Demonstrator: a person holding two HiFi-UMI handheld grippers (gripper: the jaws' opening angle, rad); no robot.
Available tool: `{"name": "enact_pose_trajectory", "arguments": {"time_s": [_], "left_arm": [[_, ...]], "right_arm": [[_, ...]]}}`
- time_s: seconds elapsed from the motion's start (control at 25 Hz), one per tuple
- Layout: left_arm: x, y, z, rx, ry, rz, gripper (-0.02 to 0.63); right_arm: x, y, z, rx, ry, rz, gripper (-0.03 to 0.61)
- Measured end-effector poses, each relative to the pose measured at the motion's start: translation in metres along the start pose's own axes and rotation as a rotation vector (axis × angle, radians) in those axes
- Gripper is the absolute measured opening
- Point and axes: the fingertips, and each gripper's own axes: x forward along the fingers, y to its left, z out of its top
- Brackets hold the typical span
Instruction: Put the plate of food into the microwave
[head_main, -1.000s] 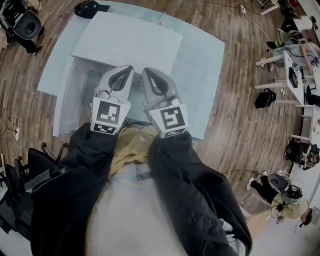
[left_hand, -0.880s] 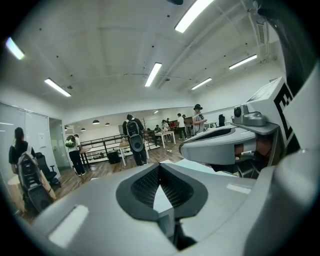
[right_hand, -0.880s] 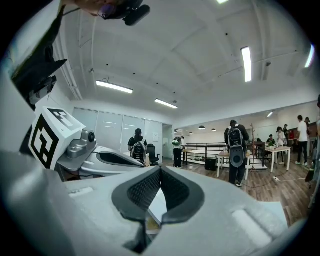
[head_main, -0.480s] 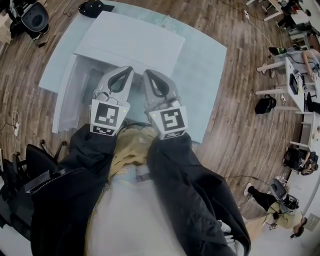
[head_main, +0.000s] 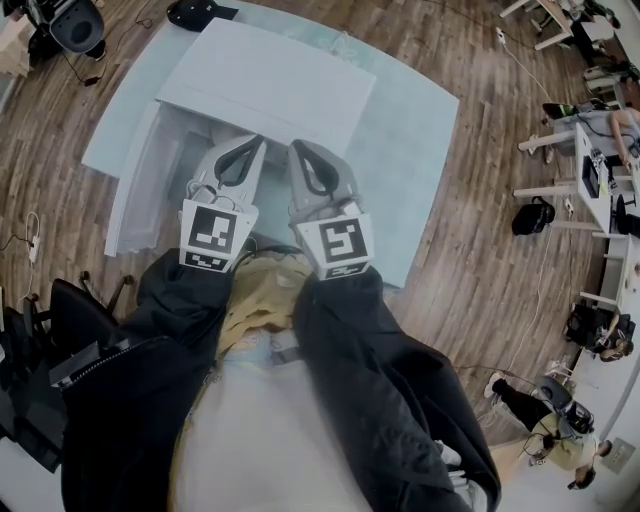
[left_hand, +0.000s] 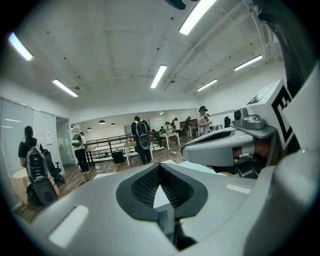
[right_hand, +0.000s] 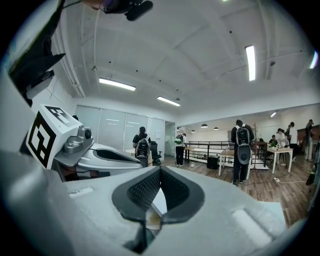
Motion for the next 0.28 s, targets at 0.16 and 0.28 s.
{"name": "enact_pose_trajectory", "arguments": {"time_s": [0.16, 0.28], "left_arm": [[-0.0014, -0.0013, -0.0056, -0.010, 0.003, -0.001, 0.000], [-0.0030, 0.0002, -0.0083, -0.017, 0.005, 0.003, 0.000]], "right_arm": [[0.0010, 0.0033, -0.0056, 0.010, 0.013, 0.011, -0.008], [0.0015, 0.0048, -0.0081, 0.020, 0.019, 0.016, -0.008]]}}
